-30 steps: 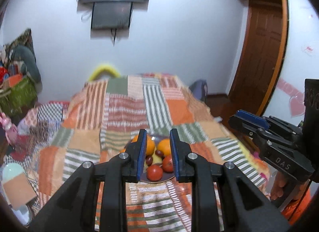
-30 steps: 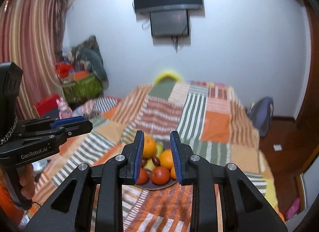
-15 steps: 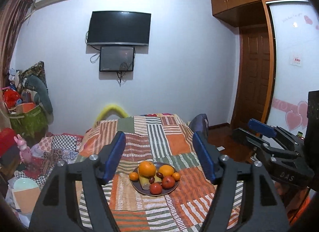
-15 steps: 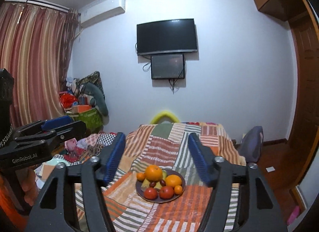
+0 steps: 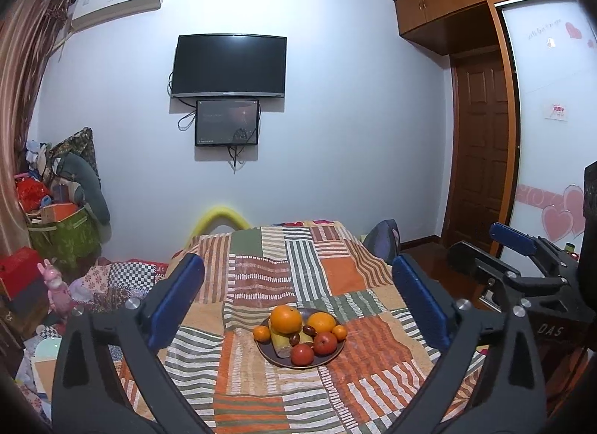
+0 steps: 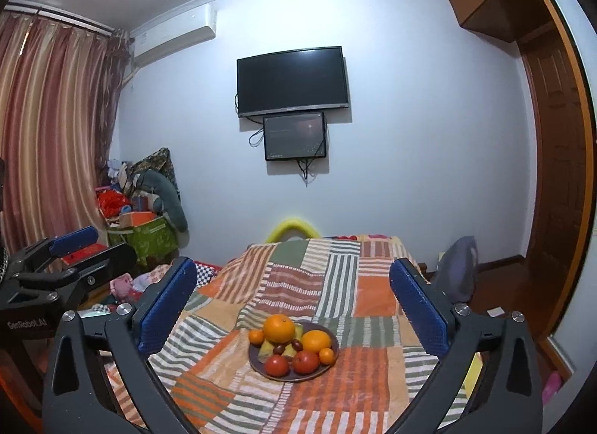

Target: Organize fruits

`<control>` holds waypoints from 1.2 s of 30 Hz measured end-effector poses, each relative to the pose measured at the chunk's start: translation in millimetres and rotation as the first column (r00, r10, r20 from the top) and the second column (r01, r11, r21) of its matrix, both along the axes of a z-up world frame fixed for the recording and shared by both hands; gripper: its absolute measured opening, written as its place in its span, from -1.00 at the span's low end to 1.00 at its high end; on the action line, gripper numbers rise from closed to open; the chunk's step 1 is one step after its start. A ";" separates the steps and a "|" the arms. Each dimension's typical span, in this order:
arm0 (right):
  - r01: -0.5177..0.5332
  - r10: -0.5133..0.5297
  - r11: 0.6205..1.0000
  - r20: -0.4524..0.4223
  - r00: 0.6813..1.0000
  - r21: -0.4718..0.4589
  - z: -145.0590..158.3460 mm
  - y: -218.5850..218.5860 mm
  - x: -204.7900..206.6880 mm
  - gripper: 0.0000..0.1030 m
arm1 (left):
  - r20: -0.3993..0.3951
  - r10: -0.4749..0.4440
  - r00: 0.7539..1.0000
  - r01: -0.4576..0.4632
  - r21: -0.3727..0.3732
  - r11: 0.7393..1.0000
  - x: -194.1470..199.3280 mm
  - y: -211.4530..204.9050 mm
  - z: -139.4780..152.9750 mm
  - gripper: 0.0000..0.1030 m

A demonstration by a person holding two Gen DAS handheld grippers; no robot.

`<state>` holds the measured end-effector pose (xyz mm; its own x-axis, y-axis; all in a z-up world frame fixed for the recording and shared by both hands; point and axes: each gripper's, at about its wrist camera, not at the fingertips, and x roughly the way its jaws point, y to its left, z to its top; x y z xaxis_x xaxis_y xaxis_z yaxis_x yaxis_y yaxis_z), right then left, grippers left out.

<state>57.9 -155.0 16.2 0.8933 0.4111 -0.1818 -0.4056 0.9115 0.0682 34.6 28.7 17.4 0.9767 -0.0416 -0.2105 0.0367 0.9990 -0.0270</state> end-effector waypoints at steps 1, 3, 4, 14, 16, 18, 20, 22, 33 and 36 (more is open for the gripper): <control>0.005 -0.005 1.000 0.001 1.000 -0.001 -0.2 -1.1 -1.2 1.00 | -0.003 0.000 1.000 0.000 -0.003 1.000 0.5 -0.1 -1.0 0.98; 0.010 -0.010 1.000 -0.001 1.000 -0.005 -1.4 -1.6 -4.8 1.00 | -0.008 0.002 1.000 -0.002 -0.004 1.000 1.9 0.1 -3.0 0.98; 0.010 -0.010 1.000 -0.001 1.000 -0.006 -3.6 -5.1 -9.9 1.00 | -0.009 0.002 1.000 -0.002 -0.003 1.000 1.4 -0.2 -3.5 0.98; 0.015 -0.015 1.000 -0.001 1.000 -0.015 -3.6 -6.8 -14.5 1.00 | -0.007 0.004 1.000 -0.004 0.005 1.000 2.0 -1.7 -6.9 0.99; 0.015 -0.015 1.000 0.001 1.000 -0.019 -2.8 -6.9 -15.6 1.00 | -0.008 0.004 1.000 -0.004 0.005 1.000 2.2 -1.7 -7.4 0.99; 0.017 -0.017 1.000 0.001 1.000 -0.024 -2.6 -6.0 -15.0 1.00 | -0.009 0.004 1.000 -0.004 0.004 1.000 2.8 -1.6 -7.5 0.99; 0.017 -0.017 1.000 -0.002 1.000 -0.023 -2.5 -6.0 -14.7 1.00 | -0.010 0.005 1.000 -0.005 0.003 1.000 2.6 -1.2 -7.8 0.99; 0.015 -0.015 1.000 -0.005 1.000 -0.017 -1.6 -7.0 -14.9 1.00 | -0.011 0.006 1.000 -0.006 0.002 1.000 2.9 -1.5 -8.3 0.99; 0.012 -0.012 1.000 -0.002 1.000 -0.017 0.4 -6.7 -14.7 1.00 | -0.014 0.016 1.000 -0.016 0.004 1.000 4.2 -4.2 -8.7 1.00; 0.013 -0.013 1.000 0.001 1.000 -0.018 0.2 -6.5 -15.1 1.00 | -0.017 0.012 1.000 -0.012 0.000 1.000 4.2 -4.7 -9.1 1.00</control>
<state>42.8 -161.5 16.4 0.8986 0.3966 -0.1880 -0.3942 0.9176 0.0514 38.7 24.1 8.3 0.9735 -0.0299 -0.2269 0.0243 0.9993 -0.0273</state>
